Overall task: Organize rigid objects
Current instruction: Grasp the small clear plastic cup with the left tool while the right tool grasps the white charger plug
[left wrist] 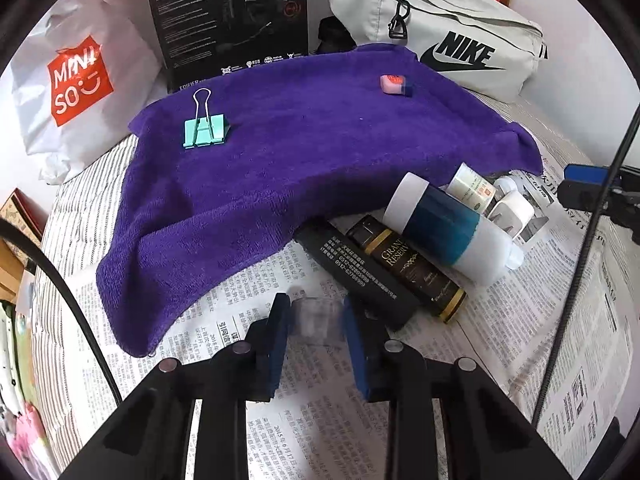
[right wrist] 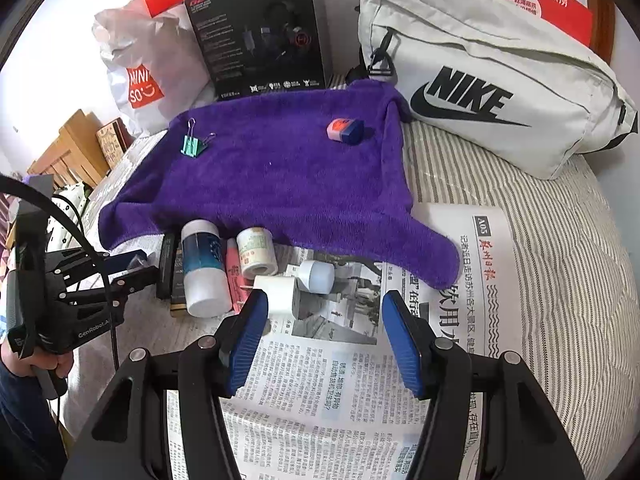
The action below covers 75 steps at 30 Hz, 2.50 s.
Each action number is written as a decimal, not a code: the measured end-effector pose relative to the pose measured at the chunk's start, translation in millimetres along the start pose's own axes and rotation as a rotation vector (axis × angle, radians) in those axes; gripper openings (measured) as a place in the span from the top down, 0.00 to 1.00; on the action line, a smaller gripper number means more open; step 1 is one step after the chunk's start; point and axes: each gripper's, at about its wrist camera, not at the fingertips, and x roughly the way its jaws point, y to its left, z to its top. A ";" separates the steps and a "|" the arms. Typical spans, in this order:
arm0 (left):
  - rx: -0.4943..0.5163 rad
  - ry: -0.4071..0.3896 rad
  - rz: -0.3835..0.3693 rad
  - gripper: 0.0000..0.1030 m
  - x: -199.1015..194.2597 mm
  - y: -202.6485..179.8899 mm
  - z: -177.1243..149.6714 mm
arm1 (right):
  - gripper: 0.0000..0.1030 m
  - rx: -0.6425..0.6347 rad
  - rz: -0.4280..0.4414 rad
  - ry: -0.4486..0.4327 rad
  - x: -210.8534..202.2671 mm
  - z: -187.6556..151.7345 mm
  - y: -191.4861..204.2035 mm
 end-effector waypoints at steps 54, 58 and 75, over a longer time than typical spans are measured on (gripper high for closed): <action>-0.103 -0.003 0.049 0.74 -6.1 25.5 -12.0 | 0.56 -0.048 -0.068 0.048 30.6 -28.2 -7.3; -0.105 -0.002 0.042 0.74 -5.9 25.9 -12.0 | 0.55 -0.053 -0.090 0.029 33.2 -31.8 -3.7; -0.112 -0.004 0.029 0.74 -6.9 27.1 -13.1 | 0.58 -0.043 -0.121 0.009 32.7 -33.1 -5.7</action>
